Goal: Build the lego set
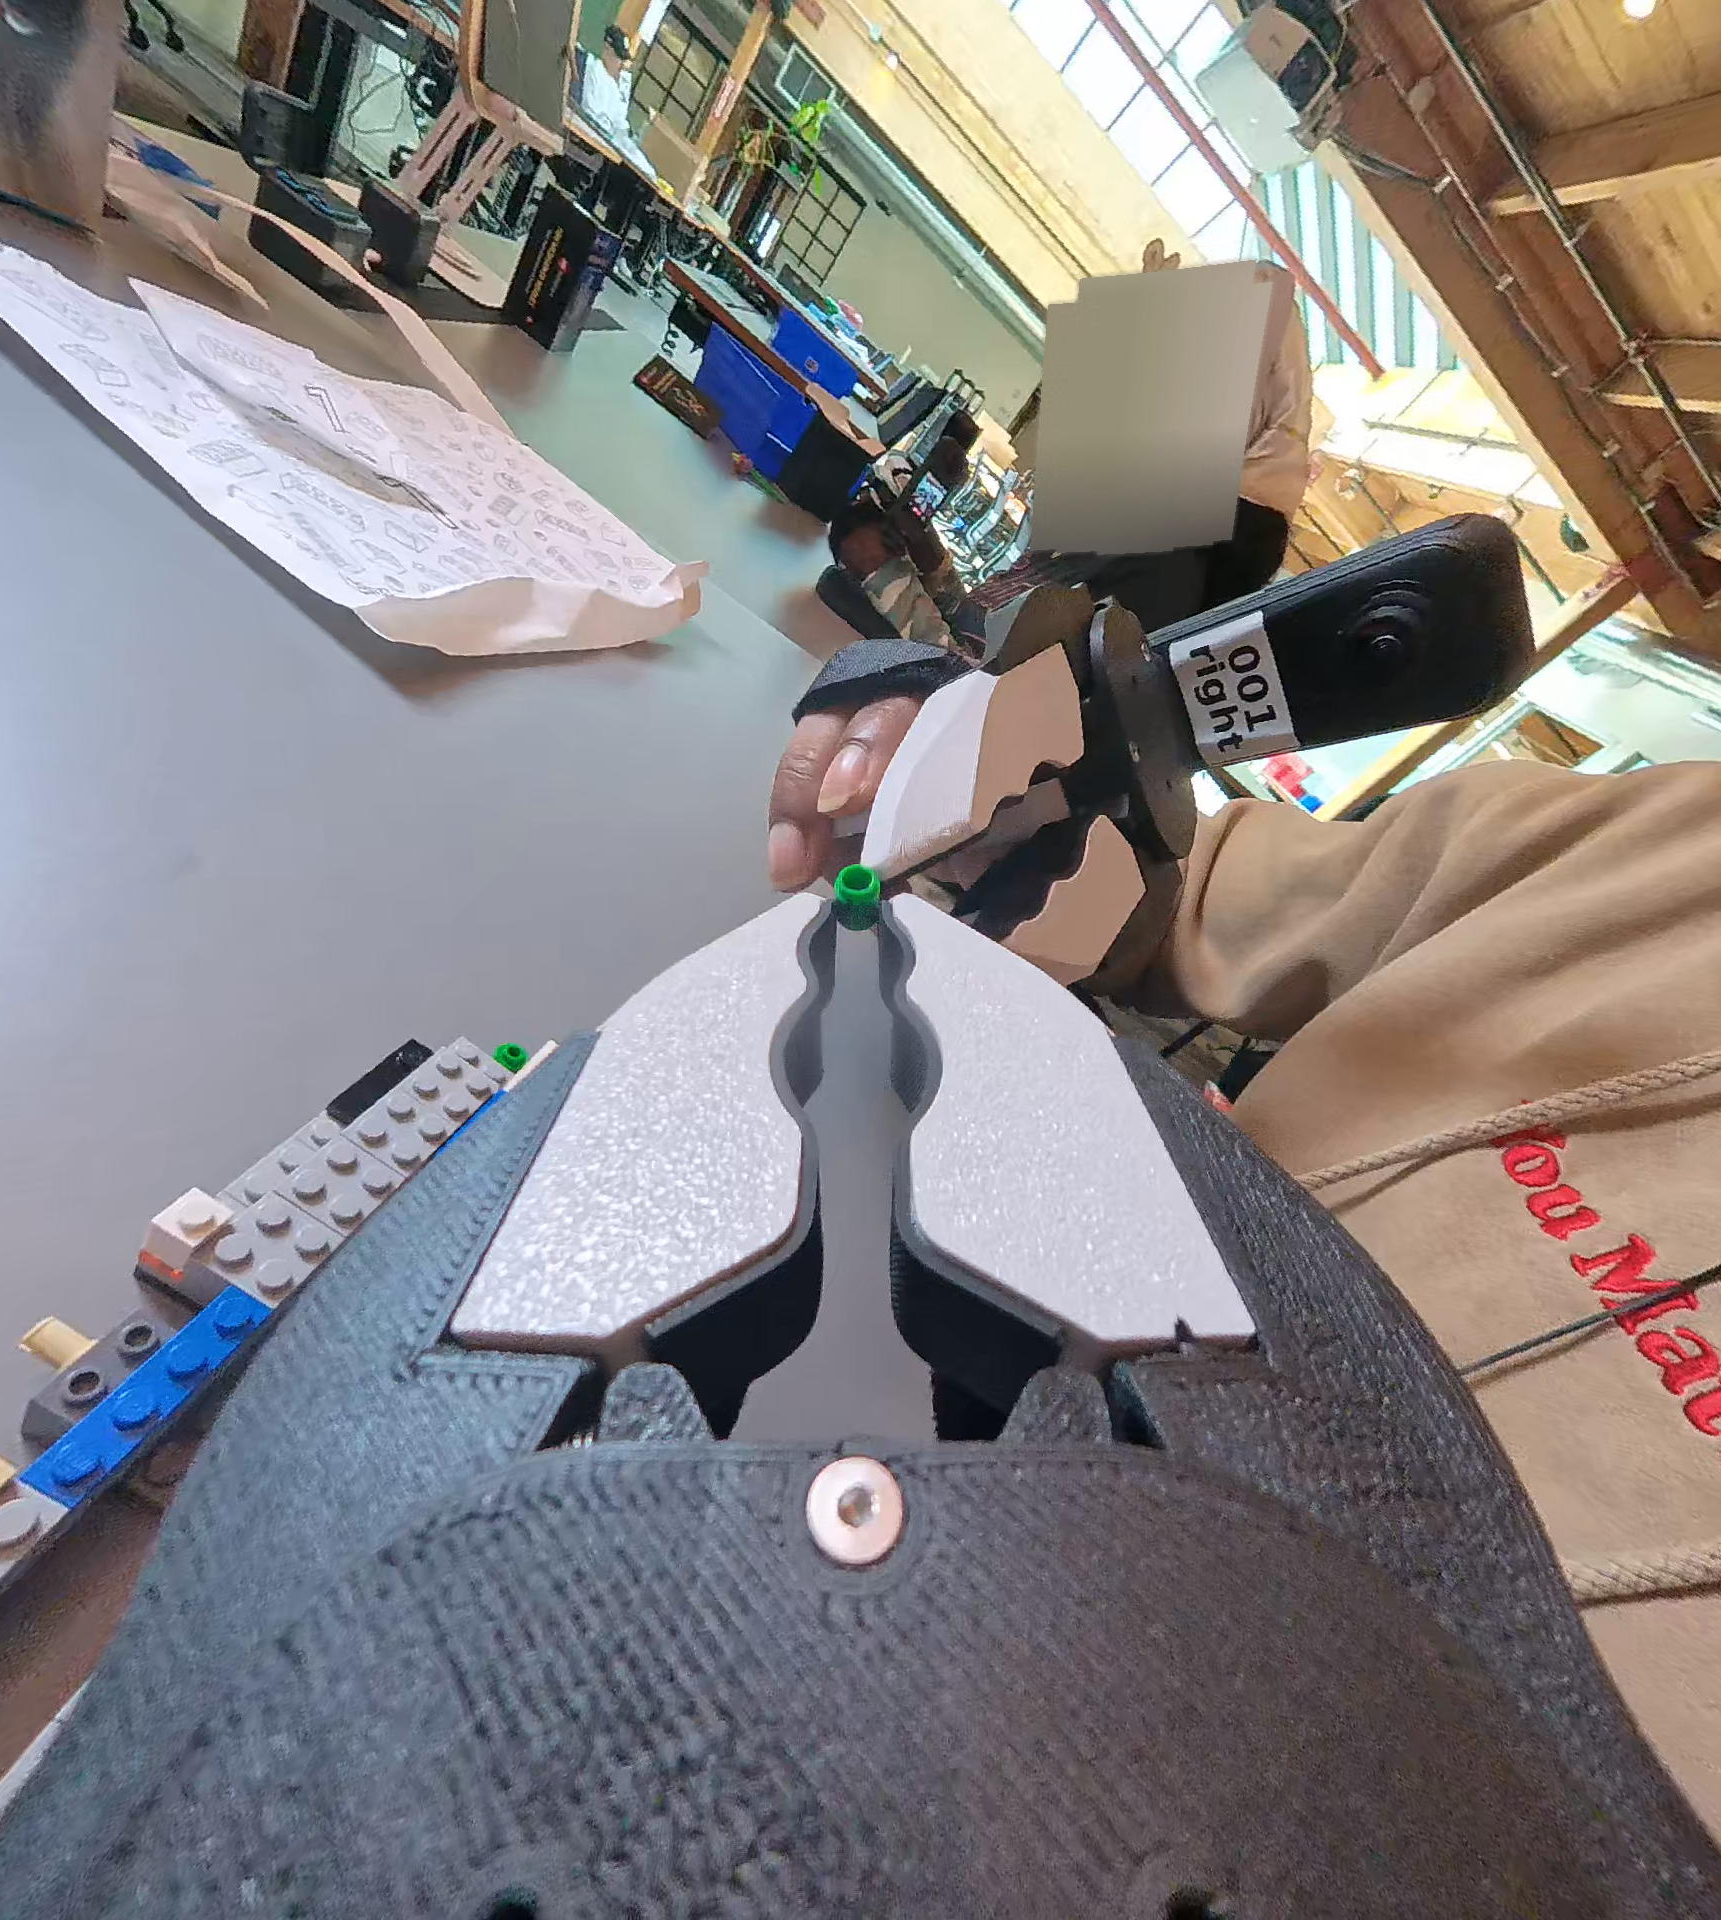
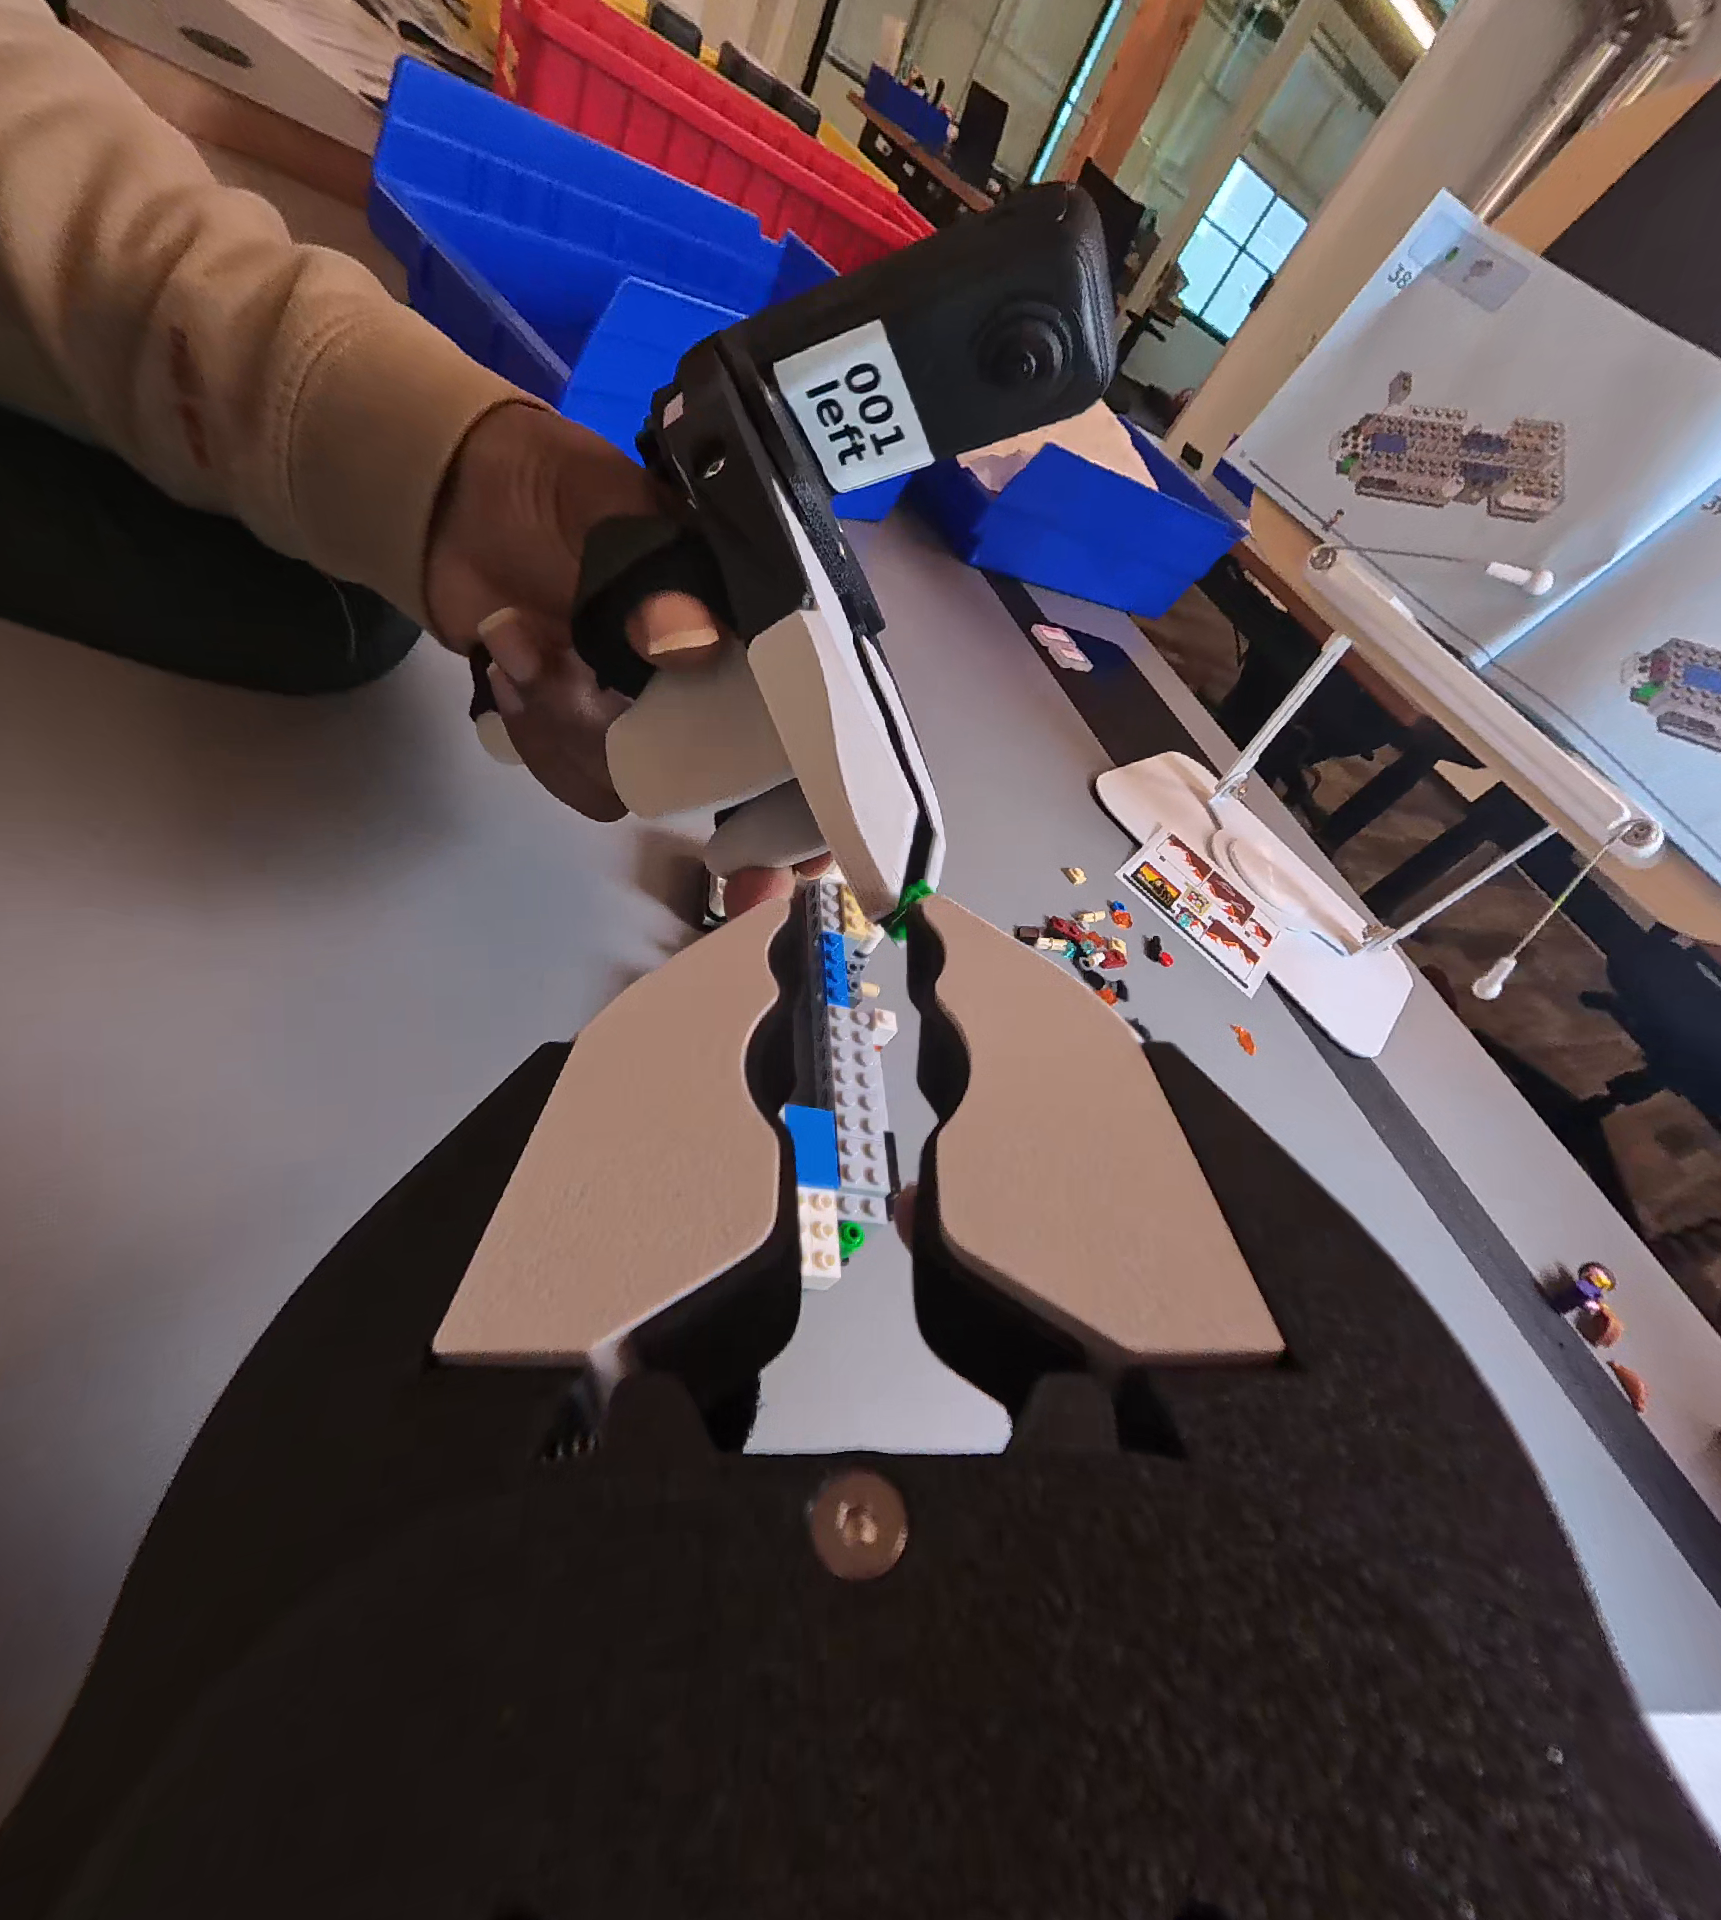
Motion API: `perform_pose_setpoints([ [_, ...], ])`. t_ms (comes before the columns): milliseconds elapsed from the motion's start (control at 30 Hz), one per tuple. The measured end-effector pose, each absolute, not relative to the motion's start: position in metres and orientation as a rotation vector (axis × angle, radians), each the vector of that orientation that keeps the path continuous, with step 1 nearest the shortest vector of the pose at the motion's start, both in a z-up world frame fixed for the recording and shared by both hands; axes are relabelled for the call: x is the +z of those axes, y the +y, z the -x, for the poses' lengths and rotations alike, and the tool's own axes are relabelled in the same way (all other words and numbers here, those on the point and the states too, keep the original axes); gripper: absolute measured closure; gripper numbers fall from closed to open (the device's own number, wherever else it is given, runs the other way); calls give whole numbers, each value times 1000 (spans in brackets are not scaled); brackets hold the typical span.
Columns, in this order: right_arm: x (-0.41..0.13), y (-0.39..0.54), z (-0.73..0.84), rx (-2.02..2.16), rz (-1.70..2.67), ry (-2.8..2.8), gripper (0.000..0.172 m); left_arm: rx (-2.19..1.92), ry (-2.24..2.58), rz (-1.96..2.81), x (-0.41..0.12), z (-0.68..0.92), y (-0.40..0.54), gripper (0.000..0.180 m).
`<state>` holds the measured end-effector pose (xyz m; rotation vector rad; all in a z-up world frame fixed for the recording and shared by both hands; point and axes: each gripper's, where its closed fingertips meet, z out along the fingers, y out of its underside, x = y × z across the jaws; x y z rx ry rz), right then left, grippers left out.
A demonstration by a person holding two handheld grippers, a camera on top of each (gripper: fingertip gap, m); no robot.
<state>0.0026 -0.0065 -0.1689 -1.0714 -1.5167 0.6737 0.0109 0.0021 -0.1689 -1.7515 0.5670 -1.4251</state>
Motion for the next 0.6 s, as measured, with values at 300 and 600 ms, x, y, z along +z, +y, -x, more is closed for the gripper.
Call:
perform_pose_setpoints([
  [300, -152, -7, 1, 677, 948, -1540, 151, -1634, 502, 1643, -150, -10, -6, 173],
  [600, -146, -4, 1, 638, 905, -1500, 162, -1741, 436, 1608, -146, -9, -5, 174],
])
